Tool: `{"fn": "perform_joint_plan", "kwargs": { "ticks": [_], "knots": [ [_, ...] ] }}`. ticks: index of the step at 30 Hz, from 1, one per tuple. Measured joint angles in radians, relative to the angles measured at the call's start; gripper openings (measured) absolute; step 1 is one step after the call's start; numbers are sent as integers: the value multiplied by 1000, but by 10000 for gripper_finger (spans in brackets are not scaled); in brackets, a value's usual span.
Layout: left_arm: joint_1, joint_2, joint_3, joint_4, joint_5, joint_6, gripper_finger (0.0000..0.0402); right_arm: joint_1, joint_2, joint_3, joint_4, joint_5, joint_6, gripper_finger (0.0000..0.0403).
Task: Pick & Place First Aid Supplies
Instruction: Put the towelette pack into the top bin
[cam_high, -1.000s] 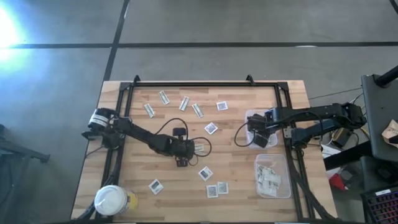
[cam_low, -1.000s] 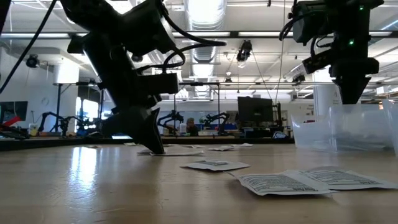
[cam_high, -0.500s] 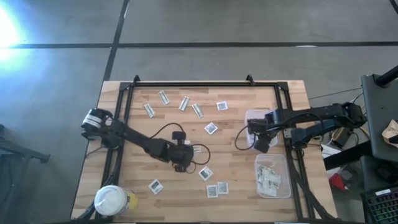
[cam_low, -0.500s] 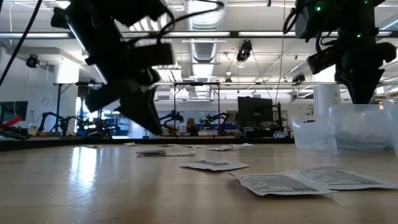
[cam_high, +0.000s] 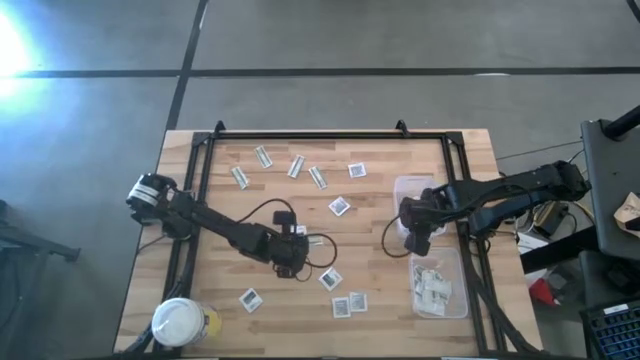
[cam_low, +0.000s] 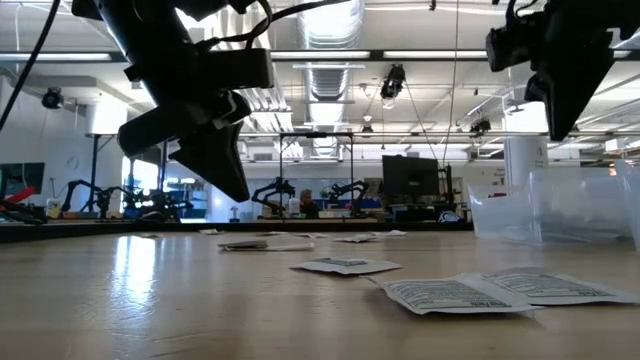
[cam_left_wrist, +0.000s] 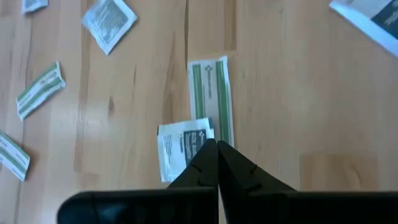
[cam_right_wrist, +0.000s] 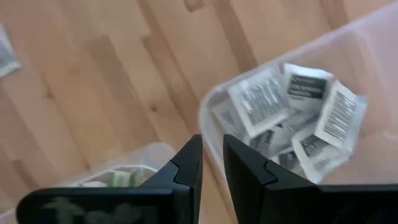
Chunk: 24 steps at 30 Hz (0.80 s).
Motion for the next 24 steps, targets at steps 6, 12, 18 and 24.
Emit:
{"fn": "perform_joint_plan", "kwargs": {
  "ticks": [6,12,18,24],
  "knots": [
    [0,1,-1,-1,1,0,8,33,0,1,42,1,8,55],
    [0,2,-25,33,33,9,80,35,0,1,45,2,8,52],
    [0,2,-70,135,23,2,161,35,1,1,48,3,7,54],
    [9,12,-113,238,-29,41,175,34,1,1,54,3,7,54]
  ]
}}
